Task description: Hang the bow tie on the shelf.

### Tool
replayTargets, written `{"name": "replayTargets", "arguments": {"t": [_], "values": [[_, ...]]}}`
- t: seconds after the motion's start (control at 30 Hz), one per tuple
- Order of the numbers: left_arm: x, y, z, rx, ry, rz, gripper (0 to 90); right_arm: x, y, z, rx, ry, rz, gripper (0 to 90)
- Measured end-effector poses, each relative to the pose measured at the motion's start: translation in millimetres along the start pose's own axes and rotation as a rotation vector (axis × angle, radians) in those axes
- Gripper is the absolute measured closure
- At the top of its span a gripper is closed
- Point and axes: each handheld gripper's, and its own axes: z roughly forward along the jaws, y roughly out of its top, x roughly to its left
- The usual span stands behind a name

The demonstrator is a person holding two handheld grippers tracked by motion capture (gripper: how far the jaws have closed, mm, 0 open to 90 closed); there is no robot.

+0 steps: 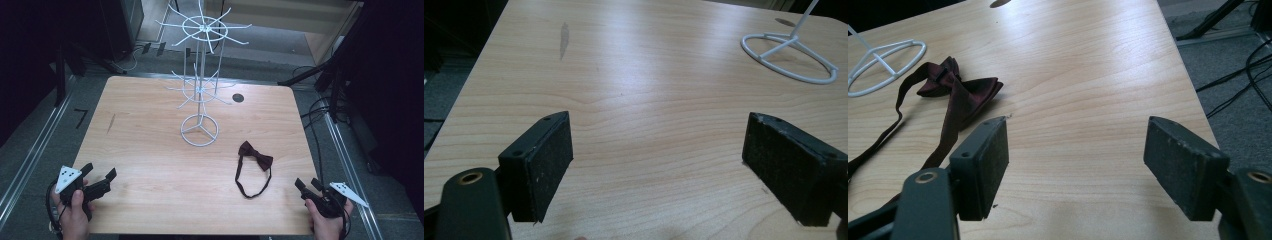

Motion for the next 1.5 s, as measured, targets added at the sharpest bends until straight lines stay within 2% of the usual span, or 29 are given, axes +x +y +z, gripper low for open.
{"name": "replayTargets", "arguments": {"t": [0.33,0.53,0.9,1.17,1.3,1.5], "values": [[-0.7,0.4,1.0,0.0,0.007,0.006,13.6,4.0,0.9,0.4,0.001,-0.021,-0.01,26.8],[-1.4,0.7,1.6,0.005,0.009,0.01,13.6,13.4,2.0,4.6,0.01,-0.026,-0.011,28.0],[-1.7,0.6,1.6,0.004,0.009,0.015,13.7,40.0,1.5,16.8,0.034,0.015,-0.042,31.8],[-2.1,0.7,2.1,0.006,0.011,0.017,13.7,60.2,-4.0,27.0,0.063,0.053,-0.075,38.3],[-2.4,0.8,2.2,0.01,0.015,0.017,13.7,65.6,-5.7,29.9,0.074,0.045,-0.097,39.3],[-3.0,0.8,2.5,0.012,0.016,0.025,13.7,69.2,-7.2,32.0,0.091,0.065,-0.088,44.8]]}}
